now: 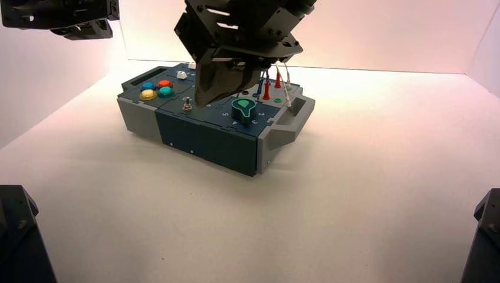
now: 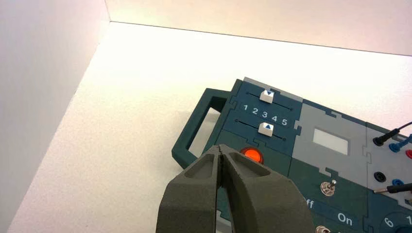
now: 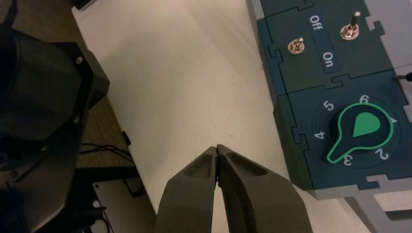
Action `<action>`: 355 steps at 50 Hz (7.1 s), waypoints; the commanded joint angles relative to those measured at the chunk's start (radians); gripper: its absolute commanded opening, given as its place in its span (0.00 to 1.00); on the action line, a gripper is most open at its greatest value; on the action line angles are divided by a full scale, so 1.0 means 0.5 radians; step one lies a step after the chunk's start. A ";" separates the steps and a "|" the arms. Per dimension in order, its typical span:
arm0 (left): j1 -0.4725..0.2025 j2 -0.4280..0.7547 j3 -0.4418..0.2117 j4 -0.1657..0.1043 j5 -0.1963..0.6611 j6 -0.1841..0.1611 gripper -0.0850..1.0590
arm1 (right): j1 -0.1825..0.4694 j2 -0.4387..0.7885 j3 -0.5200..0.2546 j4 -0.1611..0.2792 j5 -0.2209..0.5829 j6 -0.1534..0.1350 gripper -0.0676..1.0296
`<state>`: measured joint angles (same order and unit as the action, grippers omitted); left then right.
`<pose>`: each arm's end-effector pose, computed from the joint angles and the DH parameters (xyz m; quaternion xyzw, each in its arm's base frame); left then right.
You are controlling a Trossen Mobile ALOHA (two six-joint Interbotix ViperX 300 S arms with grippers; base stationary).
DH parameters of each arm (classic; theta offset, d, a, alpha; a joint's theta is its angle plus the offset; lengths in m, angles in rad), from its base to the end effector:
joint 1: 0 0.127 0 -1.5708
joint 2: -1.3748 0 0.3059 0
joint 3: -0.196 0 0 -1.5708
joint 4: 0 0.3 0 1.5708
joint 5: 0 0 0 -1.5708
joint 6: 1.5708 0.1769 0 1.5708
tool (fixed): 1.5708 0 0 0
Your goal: Turn the knob to position 1.
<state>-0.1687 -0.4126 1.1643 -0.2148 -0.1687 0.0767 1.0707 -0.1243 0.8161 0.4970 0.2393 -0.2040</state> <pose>0.2974 -0.0442 0.1230 -0.0350 0.2913 -0.0440 0.9550 0.1559 0.3271 0.1027 -0.0945 0.4538 0.4429 0.7675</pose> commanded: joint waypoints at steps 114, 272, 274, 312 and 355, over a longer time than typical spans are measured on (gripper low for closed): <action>0.009 -0.012 -0.037 -0.009 -0.009 -0.021 0.05 | -0.466 0.337 -0.190 -0.098 0.046 -0.009 0.04; 0.012 -0.021 -0.031 -0.009 -0.006 -0.021 0.05 | -0.690 0.304 -0.178 -0.206 0.184 -0.015 0.04; 0.009 -0.021 -0.031 -0.006 -0.006 -0.021 0.05 | -0.693 0.304 -0.178 -0.206 0.184 -0.012 0.04; 0.009 -0.015 -0.031 -0.006 -0.003 -0.021 0.05 | -0.736 0.304 -0.175 -0.215 0.184 -0.015 0.04; 0.009 -0.012 -0.034 -0.009 -0.006 -0.021 0.05 | -0.746 0.319 -0.209 -0.227 0.184 -0.015 0.04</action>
<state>-0.1687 -0.4142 1.1643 -0.2194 -0.1657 0.0675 0.7026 0.0629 0.7409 0.3850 0.3375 -0.2086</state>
